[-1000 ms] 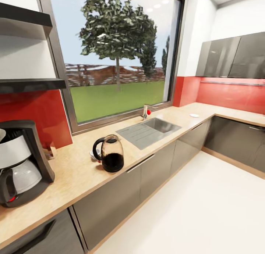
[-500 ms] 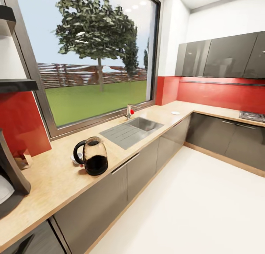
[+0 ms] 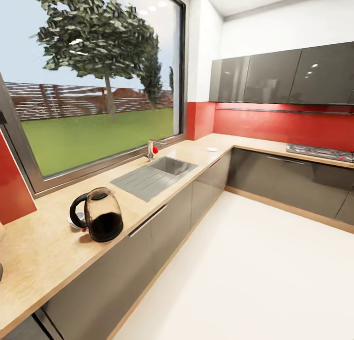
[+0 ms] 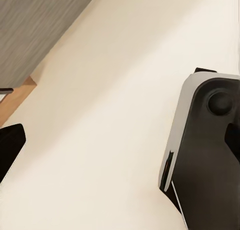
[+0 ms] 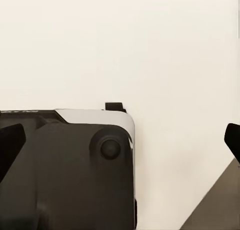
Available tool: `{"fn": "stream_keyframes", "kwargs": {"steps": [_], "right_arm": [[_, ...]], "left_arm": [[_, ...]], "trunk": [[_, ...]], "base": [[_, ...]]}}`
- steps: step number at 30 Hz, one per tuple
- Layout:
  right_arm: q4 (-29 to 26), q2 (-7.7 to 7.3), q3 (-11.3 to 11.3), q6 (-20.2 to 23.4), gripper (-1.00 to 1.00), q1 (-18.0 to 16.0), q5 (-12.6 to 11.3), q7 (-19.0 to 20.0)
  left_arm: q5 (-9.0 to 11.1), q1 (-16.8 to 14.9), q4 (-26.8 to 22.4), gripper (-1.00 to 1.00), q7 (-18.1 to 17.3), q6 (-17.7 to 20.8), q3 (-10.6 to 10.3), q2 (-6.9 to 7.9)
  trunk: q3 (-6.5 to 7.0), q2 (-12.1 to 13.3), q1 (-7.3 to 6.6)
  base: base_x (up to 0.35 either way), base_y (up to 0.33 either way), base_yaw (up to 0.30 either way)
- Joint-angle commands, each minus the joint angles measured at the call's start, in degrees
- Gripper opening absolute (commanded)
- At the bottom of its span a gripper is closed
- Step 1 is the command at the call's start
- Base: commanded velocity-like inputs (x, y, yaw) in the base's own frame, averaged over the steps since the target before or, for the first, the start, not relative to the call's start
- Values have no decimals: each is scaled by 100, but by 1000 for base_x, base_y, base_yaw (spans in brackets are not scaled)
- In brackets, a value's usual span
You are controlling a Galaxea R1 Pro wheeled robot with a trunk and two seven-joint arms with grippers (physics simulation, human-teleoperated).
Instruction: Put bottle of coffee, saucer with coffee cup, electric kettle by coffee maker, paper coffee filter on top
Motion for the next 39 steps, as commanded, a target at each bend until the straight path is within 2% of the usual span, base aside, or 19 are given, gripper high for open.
{"fn": "stream_keyframes", "kwargs": {"steps": [1,4,9,17,23,33,39], "right_arm": [[6,6,-47,-19,100,-5,60,-19],[6,11,-54,-13,100,-5,60,-19],[5,12,-62,-11,100,-5,60,-19],[5,20,-62,-11,100,-5,60,-19],[5,39,-38,-17,100,-5,60,11],[5,47,-35,-20,100,-5,60,8],[13,47,-44,-20,100,-5,60,7]], "left_arm": [[31,4,-10,100,-10,-12,15,-1],[31,2,-12,100,-13,-15,30,-20],[14,4,-20,100,-36,-21,11,-225],[12,-3,-20,100,-45,5,27,-402],[-23,-3,-15,100,-37,13,1,-422],[-23,-3,-27,100,-36,-8,-5,-432],[-21,-3,-28,100,-36,-15,-10,-440]], "trunk": [[-9,-10,3],[-9,-10,3],[-9,-10,3],[-9,-10,3],[-9,-10,3],[-9,-10,3],[-9,-10,3]], "base": [[0,0,-223],[0,0,-230],[0,0,-260],[0,0,-264],[24,0,-70],[271,-162,-2],[286,-209,-232]]}}
